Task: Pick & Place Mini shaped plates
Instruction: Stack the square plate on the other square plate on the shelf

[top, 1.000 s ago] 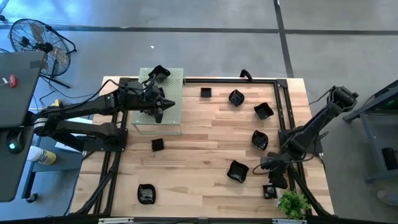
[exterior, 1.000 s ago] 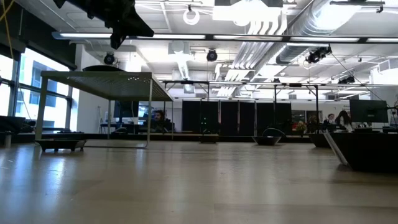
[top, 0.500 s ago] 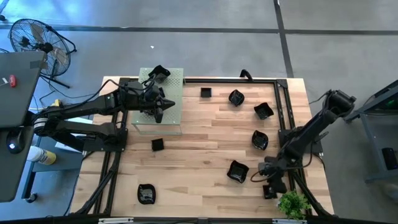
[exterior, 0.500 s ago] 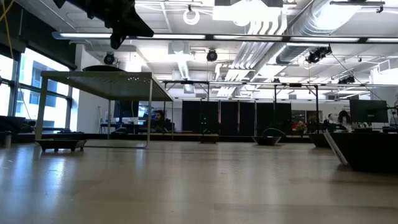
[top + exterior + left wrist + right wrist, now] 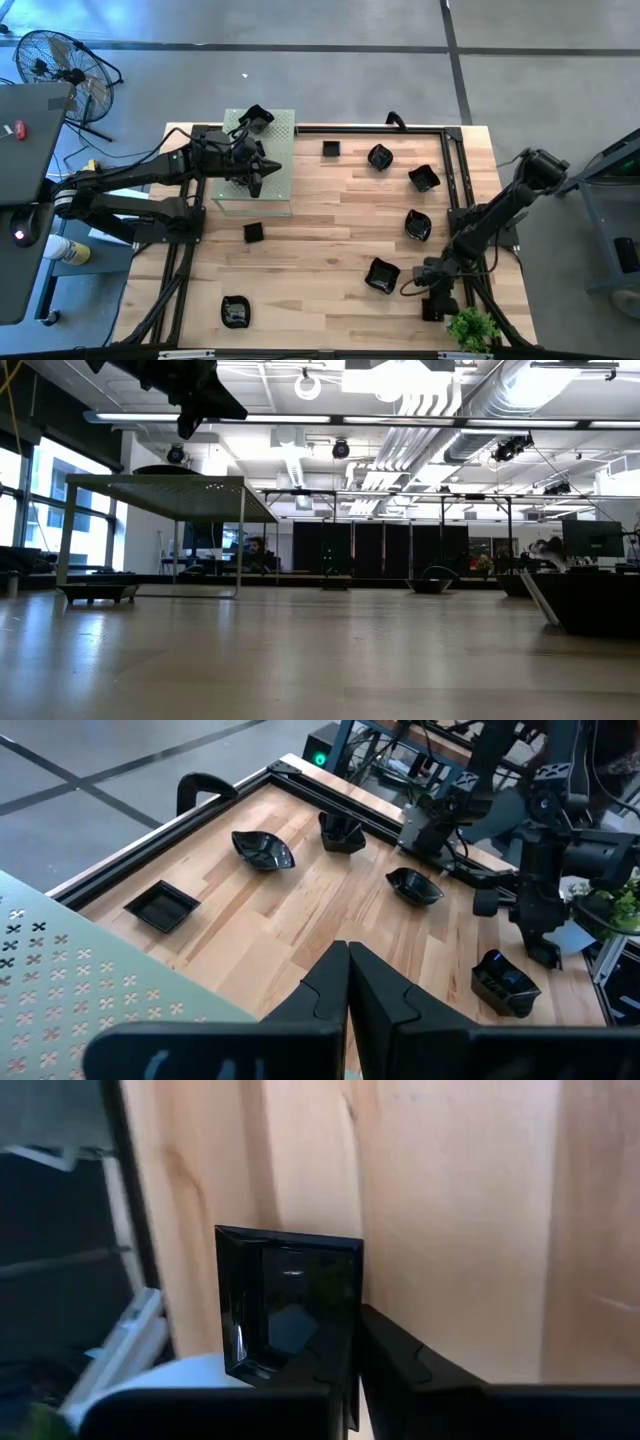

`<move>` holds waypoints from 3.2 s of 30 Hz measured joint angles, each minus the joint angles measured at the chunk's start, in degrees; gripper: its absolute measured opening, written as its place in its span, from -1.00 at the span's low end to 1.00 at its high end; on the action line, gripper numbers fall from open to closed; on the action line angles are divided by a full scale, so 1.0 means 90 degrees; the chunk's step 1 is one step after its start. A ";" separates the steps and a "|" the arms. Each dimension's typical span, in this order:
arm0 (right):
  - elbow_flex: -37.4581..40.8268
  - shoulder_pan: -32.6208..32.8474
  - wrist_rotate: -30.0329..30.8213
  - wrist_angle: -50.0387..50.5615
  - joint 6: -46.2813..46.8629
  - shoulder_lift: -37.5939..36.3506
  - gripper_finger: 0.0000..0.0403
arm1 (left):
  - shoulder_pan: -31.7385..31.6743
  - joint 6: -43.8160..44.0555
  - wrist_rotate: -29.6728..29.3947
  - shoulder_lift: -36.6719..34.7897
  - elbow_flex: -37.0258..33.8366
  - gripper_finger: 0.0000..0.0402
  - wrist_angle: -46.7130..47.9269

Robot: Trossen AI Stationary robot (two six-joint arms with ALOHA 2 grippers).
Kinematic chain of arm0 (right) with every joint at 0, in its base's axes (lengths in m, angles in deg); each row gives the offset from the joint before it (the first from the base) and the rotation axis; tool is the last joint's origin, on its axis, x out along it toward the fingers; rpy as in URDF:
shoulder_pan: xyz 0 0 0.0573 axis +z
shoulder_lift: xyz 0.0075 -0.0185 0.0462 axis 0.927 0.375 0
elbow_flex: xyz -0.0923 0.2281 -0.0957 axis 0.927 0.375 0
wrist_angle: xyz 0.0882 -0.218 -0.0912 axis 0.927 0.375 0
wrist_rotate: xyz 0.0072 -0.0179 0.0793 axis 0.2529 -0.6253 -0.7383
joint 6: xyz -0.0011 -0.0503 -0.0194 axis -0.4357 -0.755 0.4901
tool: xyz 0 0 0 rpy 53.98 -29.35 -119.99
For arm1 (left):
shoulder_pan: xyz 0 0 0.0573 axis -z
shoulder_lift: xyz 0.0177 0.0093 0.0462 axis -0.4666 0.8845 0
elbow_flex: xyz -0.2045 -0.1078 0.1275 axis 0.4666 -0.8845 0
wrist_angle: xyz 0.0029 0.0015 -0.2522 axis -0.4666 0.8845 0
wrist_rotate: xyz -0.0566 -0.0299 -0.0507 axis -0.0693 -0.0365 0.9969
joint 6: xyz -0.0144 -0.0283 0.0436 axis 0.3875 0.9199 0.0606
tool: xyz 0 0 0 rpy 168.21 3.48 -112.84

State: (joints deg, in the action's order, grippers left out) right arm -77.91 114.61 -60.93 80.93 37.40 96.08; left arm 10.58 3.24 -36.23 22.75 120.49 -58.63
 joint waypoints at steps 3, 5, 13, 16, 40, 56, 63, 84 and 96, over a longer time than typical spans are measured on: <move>0.0000 0.0000 0.0002 -0.0124 0.0277 -0.0113 -0.96 | 0.0000 0.0000 -0.0001 0.0000 0.0000 -1.00 0.0000; 0.0000 -0.0002 0.0021 -0.0191 0.0501 -0.0202 -0.94 | 0.0000 0.0000 -0.0001 0.0000 0.0000 -1.00 0.0000; 0.0000 -0.0002 0.0650 -0.0242 0.1331 -0.0972 -0.97 | 0.0000 0.0000 -0.0002 0.0000 0.0000 -1.00 0.0000; 0.0000 -0.0013 0.1004 -0.0238 0.1596 -0.1334 -0.97 | 0.0000 0.0000 -0.0002 0.0000 0.0000 -1.00 -0.0002; -0.3477 -0.4020 0.3429 0.2480 -0.1253 -0.0906 -0.96 | 0.0149 0.0070 0.0073 0.0171 0.0932 -1.00 0.1018; -0.6420 -0.5105 0.3848 0.3150 -0.2773 0.1670 -0.96 | 0.1634 0.0284 -0.1290 0.1721 0.2823 -0.66 0.2676; -0.6948 -0.5095 0.4243 0.3198 -0.3291 0.2011 -0.96 | 0.1852 0.0456 -0.1502 0.2261 0.3117 -0.51 0.2622; -0.6992 -0.5000 0.4223 0.2553 -0.3786 0.2013 -0.96 | 0.1838 0.0563 -0.1732 0.2586 0.3157 -0.51 0.2309; -0.6992 -0.4998 0.4124 0.2525 -0.3805 0.2011 -0.95 | 0.1834 0.0573 -0.1649 0.2533 0.3160 -0.96 0.2270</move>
State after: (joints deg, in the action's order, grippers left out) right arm -140.84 69.63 -23.82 103.66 3.15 114.17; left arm 27.08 8.39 -51.07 45.55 148.93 -38.20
